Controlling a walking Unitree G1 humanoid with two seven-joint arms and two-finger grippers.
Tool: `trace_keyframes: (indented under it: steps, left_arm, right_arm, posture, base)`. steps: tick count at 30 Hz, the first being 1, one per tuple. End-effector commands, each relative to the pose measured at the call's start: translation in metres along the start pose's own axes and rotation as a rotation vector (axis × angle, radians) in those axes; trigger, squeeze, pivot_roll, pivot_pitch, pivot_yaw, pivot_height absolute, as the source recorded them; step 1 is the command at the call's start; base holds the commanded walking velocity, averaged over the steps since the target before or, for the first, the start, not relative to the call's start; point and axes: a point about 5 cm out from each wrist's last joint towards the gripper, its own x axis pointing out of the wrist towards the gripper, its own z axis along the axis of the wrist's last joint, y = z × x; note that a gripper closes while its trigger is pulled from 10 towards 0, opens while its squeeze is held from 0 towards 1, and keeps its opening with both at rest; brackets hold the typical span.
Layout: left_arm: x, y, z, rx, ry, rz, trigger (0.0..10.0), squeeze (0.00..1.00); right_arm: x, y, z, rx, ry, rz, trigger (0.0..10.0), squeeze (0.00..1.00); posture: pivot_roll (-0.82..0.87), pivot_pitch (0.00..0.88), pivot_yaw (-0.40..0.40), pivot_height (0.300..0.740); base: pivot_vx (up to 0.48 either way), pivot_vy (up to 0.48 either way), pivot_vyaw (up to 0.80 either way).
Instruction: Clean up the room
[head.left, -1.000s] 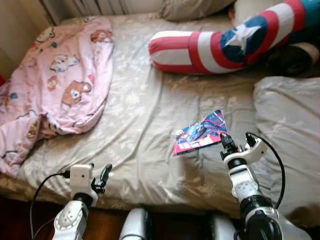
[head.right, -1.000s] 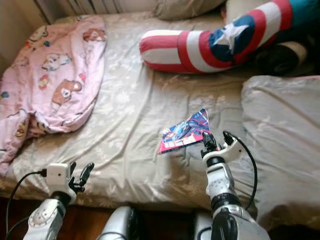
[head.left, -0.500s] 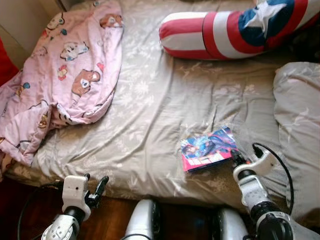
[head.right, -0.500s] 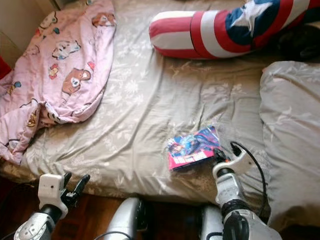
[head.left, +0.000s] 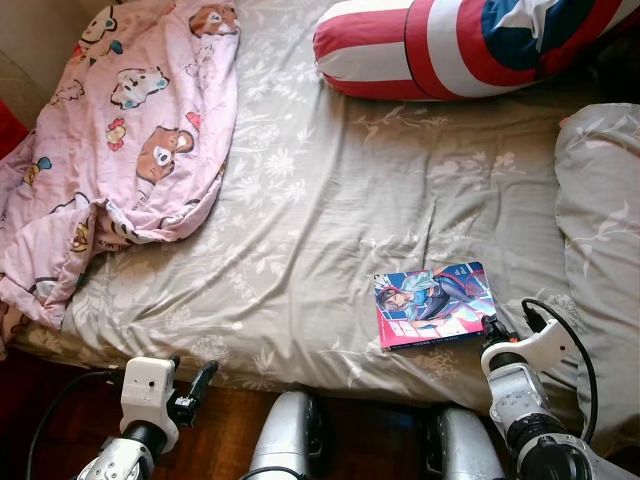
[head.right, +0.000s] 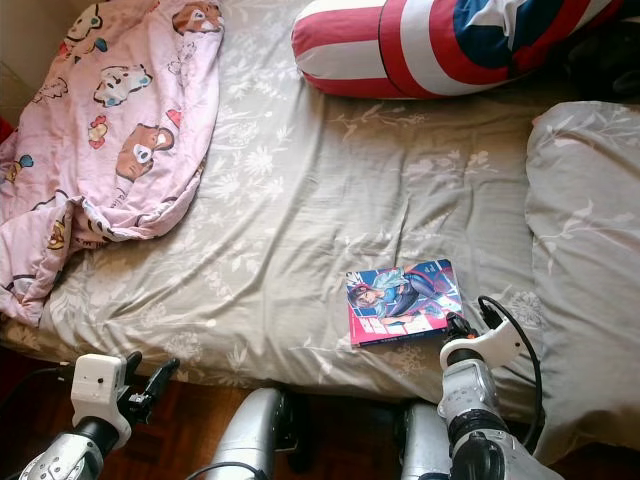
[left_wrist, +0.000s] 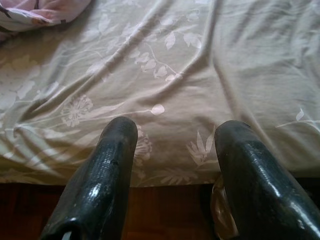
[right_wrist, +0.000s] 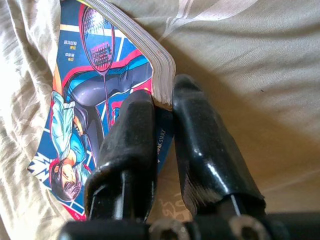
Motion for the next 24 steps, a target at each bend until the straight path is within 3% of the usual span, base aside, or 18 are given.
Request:
trace_keyframes:
  steps: [1,10,11,12,13,14,21,24]
  left_arm:
    - [-0.009,0.007,-0.007,0.012,0.053,0.013,10.0,0.0]
    - [-0.008,0.005,-0.007,0.008,0.062,0.009,10.0,0.0]
    - [-0.008,0.005,-0.007,0.009,0.063,0.009,10.0,0.0]
    - [-0.008,0.005,-0.007,0.01,0.063,0.009,10.0,0.0]
    - [-0.007,0.004,-0.007,0.009,0.063,0.009,10.0,0.0]
    - [-0.007,0.004,-0.006,0.009,0.063,0.008,10.0,0.0]
    - [-0.005,0.001,-0.006,0.003,0.062,0.005,10.0,0.0]
    - [-0.004,0.0,-0.006,0.006,0.062,0.001,10.0,0.0]
  right_arm:
    - [-0.008,-0.016,-0.019,-0.013,0.06,-0.059,10.0,0.0]
    - [-0.011,-0.022,-0.023,-0.018,0.075,-0.085,10.0,0.0]
    - [-0.011,-0.023,-0.023,-0.017,0.076,-0.088,10.0,0.14]
    - [-0.011,-0.023,-0.024,-0.016,0.076,-0.089,10.0,0.14]
    - [-0.012,-0.024,-0.026,-0.023,0.087,-0.096,10.0,0.35]
    - [-0.012,-0.024,-0.027,-0.023,0.09,-0.098,10.0,0.45]
    - [-0.015,-0.028,-0.033,-0.025,0.106,-0.117,10.0,0.42]
    - [-0.016,-0.029,-0.034,-0.025,0.11,-0.119,10.0,0.45]
  posture:
    - [0.22,0.413,0.224,0.653]
    - [0.22,0.417,0.225,0.653]
    - [0.22,0.417,0.225,0.653]
    - [0.22,0.417,0.225,0.653]
    - [0.22,0.417,0.225,0.653]
    - [0.21,0.419,0.224,0.653]
    - [0.21,0.418,0.223,0.653]
    - [0.21,0.417,0.222,0.653]
  base:
    - [0.0,0.0,0.0]
    - [0.0,0.0,0.0]
    - [0.0,0.0,0.0]
    - [0.0,0.0,0.0]
    - [0.0,0.0,0.0]
    - [0.0,0.0,0.0]
    - [0.0,0.0,0.0]
    - [0.0,0.0,0.0]
